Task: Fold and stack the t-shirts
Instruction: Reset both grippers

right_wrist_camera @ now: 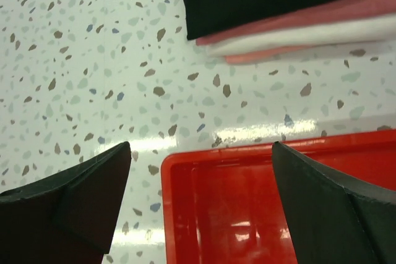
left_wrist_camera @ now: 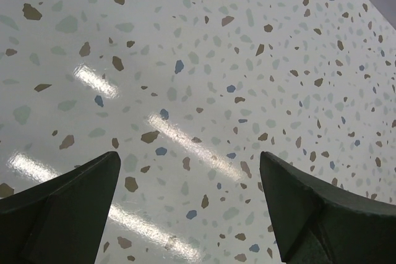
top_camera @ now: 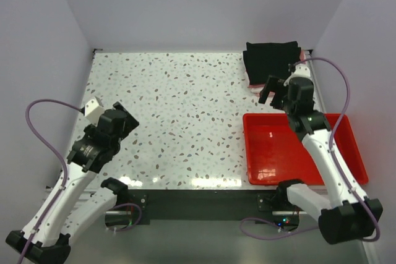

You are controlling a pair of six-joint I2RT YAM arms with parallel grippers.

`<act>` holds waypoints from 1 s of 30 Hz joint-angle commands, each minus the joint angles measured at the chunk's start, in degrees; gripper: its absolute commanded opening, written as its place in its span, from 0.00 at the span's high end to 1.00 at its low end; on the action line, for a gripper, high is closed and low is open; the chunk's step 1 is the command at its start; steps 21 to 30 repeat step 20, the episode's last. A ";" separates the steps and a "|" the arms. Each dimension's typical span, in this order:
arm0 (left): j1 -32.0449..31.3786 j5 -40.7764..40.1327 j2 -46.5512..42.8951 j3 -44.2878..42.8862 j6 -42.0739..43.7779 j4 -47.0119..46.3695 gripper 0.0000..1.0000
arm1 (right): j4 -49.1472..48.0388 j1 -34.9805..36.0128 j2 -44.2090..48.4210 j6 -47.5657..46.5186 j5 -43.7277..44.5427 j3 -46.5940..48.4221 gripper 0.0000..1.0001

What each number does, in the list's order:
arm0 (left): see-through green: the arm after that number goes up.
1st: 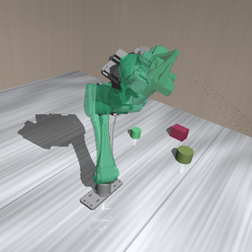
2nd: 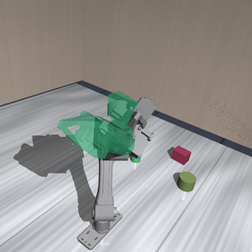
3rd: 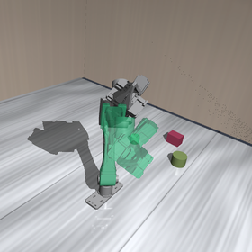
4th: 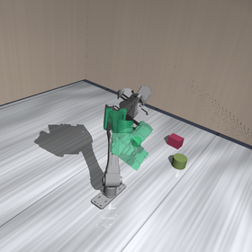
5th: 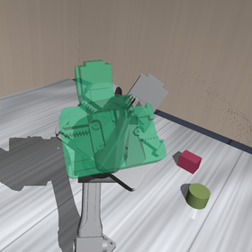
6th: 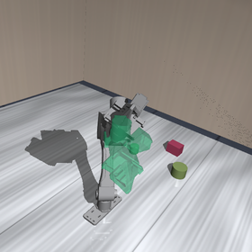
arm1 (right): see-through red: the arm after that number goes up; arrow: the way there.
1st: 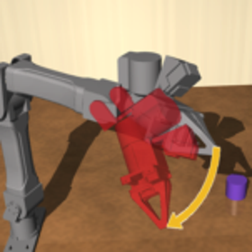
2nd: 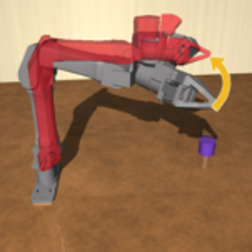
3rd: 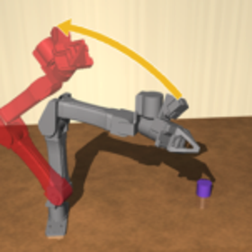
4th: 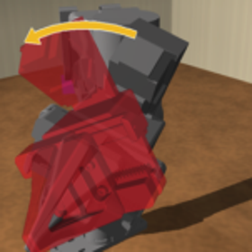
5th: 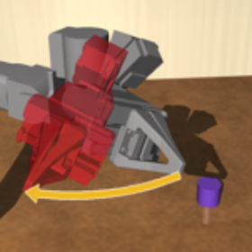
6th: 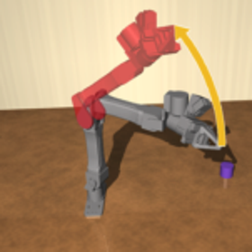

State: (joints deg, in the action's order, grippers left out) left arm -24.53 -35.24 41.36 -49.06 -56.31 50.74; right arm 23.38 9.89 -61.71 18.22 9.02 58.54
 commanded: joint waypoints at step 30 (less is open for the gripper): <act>-0.07 0.00 -4.09 5.11 -3.89 0.59 0.00 | 1.14 -0.05 30.06 4.28 1.18 -25.32 0.01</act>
